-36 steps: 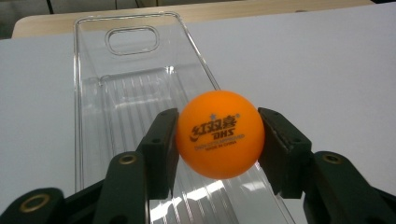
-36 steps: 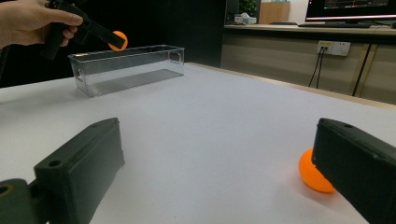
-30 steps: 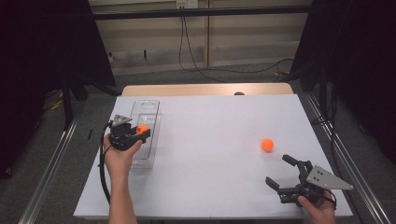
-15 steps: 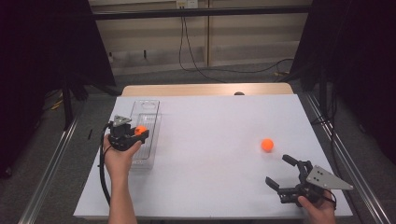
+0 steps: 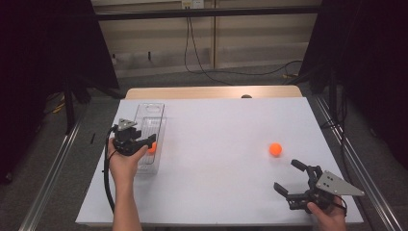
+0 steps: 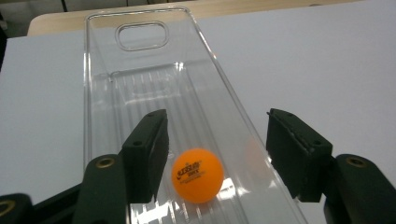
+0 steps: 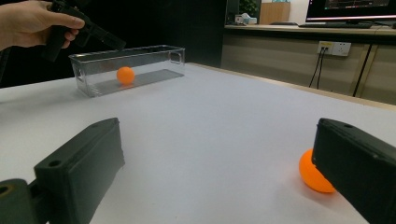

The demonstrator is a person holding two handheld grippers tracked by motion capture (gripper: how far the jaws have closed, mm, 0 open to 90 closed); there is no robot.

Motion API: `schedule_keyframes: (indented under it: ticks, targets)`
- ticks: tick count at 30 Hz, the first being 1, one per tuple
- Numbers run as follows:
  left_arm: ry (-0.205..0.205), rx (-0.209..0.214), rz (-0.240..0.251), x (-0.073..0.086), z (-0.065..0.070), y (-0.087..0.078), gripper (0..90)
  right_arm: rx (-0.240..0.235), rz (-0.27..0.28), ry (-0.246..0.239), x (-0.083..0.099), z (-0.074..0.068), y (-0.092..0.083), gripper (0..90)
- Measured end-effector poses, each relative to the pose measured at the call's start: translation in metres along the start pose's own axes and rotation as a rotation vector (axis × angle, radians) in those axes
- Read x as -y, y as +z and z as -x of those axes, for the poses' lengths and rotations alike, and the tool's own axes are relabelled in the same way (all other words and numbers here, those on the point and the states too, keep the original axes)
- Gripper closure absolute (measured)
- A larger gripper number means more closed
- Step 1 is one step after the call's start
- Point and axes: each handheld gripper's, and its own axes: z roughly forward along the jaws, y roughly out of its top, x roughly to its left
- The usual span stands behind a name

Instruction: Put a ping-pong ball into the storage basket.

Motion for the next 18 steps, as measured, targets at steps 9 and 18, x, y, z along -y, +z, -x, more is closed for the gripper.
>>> schedule_keyframes:
  ticks: [9,18]
  targets:
    - [0.012,0.029,0.005,-0.005,0.008,-0.001,33.2,-0.001,0.0,-0.001,0.0,0.0,0.0,1.9]
    - [0.023,0.061,0.004,-0.01,0.018,-0.001,28.5,0.002,-0.001,0.0,0.0,0.0,0.0,1.9]
